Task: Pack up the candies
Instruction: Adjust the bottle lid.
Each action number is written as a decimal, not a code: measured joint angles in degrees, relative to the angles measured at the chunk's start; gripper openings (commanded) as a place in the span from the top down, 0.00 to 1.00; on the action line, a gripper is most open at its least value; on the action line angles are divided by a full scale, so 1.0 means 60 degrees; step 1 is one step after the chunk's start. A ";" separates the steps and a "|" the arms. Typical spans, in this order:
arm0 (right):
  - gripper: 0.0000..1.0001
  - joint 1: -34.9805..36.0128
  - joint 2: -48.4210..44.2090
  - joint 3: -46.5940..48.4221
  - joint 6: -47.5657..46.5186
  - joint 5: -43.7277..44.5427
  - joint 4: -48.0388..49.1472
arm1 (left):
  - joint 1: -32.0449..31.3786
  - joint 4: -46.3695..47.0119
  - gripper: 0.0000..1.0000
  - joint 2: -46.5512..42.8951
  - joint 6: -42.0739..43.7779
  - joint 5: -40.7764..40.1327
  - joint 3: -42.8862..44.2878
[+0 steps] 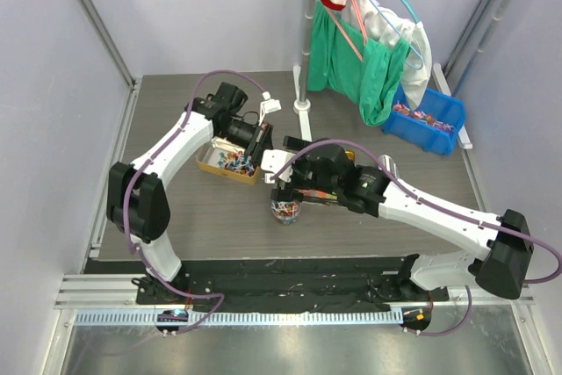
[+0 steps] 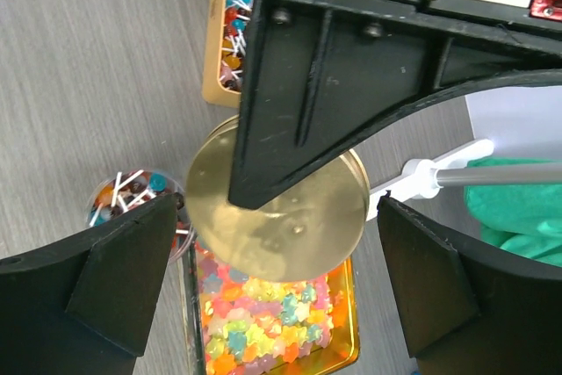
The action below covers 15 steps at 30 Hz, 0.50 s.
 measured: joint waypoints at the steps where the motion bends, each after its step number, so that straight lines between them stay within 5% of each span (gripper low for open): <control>1: 0.00 0.0000 0.0036 0.0000 0.0015 0.0058 0.0062 | 0.0000 -0.0015 1.00 0.0000 0.0004 0.0029 0.0000; 15: 0.00 0.0004 0.0095 -0.0390 0.0168 0.0386 0.0641 | 0.0000 -0.0022 1.00 -0.0146 0.0033 0.0248 -0.0004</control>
